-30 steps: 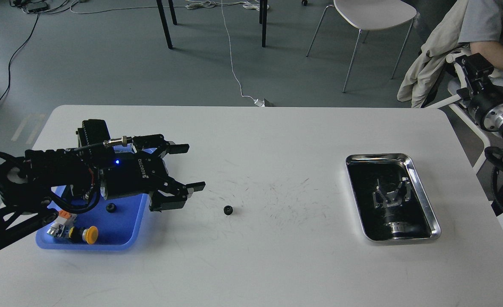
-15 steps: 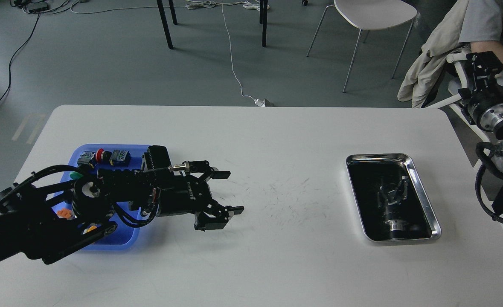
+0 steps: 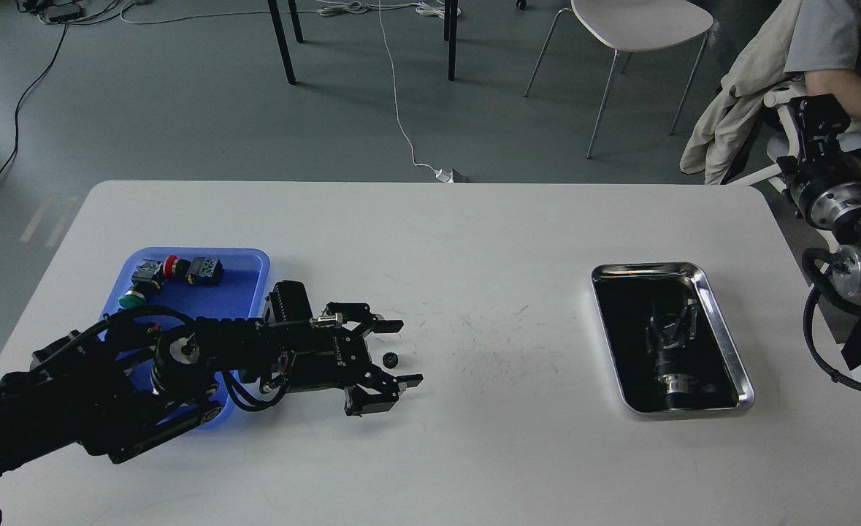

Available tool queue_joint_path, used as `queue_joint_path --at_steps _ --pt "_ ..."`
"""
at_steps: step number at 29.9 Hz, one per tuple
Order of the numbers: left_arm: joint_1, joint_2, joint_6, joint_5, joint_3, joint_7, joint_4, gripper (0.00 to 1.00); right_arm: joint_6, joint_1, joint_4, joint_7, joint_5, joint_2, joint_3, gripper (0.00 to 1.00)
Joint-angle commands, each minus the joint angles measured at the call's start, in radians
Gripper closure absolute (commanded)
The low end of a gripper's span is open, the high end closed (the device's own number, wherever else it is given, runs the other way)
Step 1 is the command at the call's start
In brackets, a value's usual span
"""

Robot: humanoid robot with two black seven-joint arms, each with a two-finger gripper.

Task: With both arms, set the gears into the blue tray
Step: 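Close the left gripper on the black part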

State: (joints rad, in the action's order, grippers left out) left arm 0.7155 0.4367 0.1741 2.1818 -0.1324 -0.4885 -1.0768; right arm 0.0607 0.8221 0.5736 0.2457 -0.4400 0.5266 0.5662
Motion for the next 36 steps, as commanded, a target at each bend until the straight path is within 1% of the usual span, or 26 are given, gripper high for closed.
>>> queue_joint_path --at_steps 1,2,4,11,13,19,22,32,34,36 --pt "-0.002 0.002 0.008 0.0 0.0 0.0 0.005 0.24 0.001 -0.001 0.0 0.001 0.0 -0.002 0.0 0.06" --pt "-0.002 -0.001 0.011 0.0 0.0 0.0 0.008 0.25 0.001 -0.003 0.0 0.006 0.0 -0.002 0.0 0.06" --pt "-0.005 0.004 0.025 0.0 0.0 0.0 0.011 0.35 0.007 -0.001 0.0 0.014 0.0 -0.008 -0.003 0.06" --pt "-0.004 -0.01 0.041 0.0 0.002 0.0 0.046 0.37 0.007 -0.003 0.0 0.018 0.0 -0.02 -0.008 0.06" --pt "-0.004 -0.009 0.041 0.0 0.014 0.0 0.046 0.49 0.008 -0.003 -0.001 0.021 0.0 -0.027 -0.008 0.06" --pt "-0.004 -0.027 0.041 0.0 0.033 0.0 0.087 0.46 0.007 -0.003 -0.001 0.024 0.0 -0.027 -0.008 0.06" --pt "-0.005 -0.027 0.041 0.0 0.033 0.0 0.098 0.44 0.007 -0.003 -0.001 0.035 0.0 -0.027 -0.011 0.06" --pt "-0.005 -0.027 0.042 0.0 0.06 0.0 0.112 0.44 0.007 -0.006 -0.001 0.037 -0.002 -0.027 -0.011 0.06" --pt "-0.008 -0.03 0.053 0.0 0.06 0.0 0.112 0.45 0.007 -0.008 -0.001 0.037 -0.002 -0.027 -0.011 0.06" --pt "-0.008 -0.03 0.062 0.0 0.065 0.0 0.113 0.48 0.008 -0.008 -0.001 0.038 -0.002 -0.028 -0.012 0.06"
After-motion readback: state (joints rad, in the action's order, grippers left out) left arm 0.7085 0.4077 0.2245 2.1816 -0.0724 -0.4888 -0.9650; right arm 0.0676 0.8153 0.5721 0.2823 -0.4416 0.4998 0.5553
